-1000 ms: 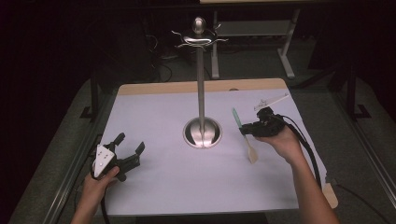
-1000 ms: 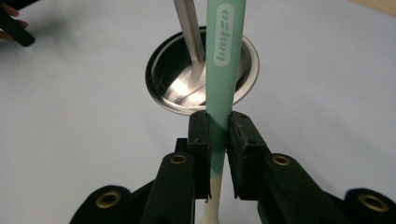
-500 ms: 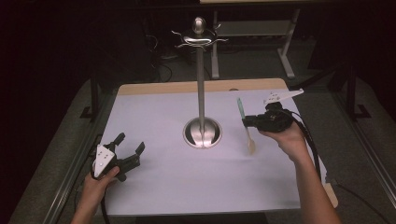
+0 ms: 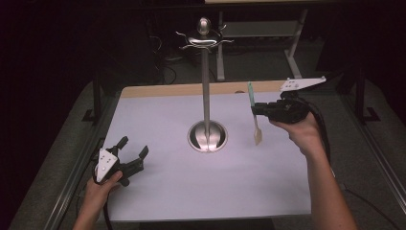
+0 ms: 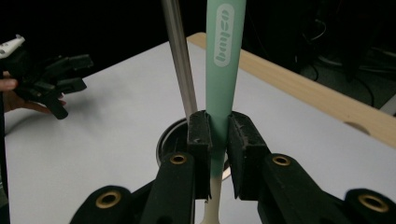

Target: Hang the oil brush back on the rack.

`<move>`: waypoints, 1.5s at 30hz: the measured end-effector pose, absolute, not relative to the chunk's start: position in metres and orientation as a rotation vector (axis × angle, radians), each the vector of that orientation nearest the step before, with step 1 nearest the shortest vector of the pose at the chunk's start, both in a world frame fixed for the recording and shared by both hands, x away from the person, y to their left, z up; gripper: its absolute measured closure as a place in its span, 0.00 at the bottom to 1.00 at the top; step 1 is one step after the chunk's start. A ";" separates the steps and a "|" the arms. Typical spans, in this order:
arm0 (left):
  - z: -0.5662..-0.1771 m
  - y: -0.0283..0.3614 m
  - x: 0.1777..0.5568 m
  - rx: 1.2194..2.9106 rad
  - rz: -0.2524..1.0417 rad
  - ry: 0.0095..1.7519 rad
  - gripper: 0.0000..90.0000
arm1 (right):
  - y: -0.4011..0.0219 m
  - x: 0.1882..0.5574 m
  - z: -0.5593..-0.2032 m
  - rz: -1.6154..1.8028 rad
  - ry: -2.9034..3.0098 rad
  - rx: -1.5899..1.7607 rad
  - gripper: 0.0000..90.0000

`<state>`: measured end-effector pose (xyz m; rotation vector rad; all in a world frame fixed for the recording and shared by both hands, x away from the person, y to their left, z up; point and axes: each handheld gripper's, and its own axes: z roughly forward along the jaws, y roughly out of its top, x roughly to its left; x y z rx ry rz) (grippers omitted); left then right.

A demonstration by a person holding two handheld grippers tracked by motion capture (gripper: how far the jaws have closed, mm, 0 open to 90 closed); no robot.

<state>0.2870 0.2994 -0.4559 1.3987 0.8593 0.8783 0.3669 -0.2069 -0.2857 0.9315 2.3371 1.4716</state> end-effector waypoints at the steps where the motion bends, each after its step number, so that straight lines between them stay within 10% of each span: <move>1: -0.456 0.299 0.287 1.400 0.878 0.860 0.16 | -0.207 0.367 -0.282 1.475 2.332 0.923 0.89; 45: -0.456 0.300 0.287 1.401 0.878 0.859 0.16 | -0.173 0.388 -0.188 1.613 2.261 0.713 0.89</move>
